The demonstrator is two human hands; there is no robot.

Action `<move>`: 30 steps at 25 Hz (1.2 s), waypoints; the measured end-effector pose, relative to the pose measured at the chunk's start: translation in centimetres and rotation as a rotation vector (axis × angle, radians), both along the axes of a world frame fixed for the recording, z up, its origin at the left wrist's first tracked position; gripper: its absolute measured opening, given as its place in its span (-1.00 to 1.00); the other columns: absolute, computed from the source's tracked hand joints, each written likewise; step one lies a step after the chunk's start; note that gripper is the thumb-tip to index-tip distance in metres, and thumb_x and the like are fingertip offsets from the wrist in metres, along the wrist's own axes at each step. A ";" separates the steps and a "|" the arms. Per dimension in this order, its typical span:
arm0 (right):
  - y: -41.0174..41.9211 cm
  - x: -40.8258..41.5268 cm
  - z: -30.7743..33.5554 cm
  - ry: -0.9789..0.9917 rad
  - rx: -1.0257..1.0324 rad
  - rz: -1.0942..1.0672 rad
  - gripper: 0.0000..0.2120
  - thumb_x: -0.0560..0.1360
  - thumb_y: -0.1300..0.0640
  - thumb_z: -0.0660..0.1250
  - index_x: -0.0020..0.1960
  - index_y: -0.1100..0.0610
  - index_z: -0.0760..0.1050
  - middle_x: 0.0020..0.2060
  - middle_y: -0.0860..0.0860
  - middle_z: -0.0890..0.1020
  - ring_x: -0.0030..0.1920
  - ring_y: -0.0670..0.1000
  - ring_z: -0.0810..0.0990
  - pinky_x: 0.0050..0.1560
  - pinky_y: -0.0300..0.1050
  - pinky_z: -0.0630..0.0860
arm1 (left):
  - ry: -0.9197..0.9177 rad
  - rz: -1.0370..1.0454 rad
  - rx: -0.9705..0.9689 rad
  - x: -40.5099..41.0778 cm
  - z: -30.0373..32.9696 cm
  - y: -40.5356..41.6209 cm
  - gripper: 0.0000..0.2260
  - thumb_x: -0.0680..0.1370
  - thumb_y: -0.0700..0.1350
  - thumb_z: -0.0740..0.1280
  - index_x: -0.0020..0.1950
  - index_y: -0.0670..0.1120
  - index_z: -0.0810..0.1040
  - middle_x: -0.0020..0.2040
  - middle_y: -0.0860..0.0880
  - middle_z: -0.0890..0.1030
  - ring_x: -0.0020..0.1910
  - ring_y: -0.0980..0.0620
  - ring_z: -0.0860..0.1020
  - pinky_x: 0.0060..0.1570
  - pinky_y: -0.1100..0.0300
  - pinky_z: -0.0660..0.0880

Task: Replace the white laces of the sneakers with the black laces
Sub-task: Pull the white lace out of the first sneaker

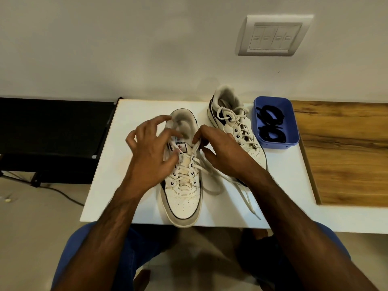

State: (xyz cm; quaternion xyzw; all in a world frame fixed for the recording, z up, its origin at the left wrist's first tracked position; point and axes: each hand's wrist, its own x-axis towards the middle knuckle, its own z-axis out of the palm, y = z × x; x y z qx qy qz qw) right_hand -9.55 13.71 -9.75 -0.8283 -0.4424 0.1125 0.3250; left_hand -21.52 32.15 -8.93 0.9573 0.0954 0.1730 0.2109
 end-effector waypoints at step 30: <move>0.0 -0.2 0.3 0.004 -0.020 -0.014 -0.67 0.52 0.27 0.27 0.12 -0.12 0.41 -0.02 -0.16 0.56 0.07 -0.07 0.51 0.14 0.10 0.42 | -0.304 0.407 -0.495 0.0 -0.3 1.2 -0.79 0.53 0.05 0.26 -0.10 -0.06 0.59 0.12 0.14 0.54 0.22 0.12 0.43 0.31 -0.12 0.30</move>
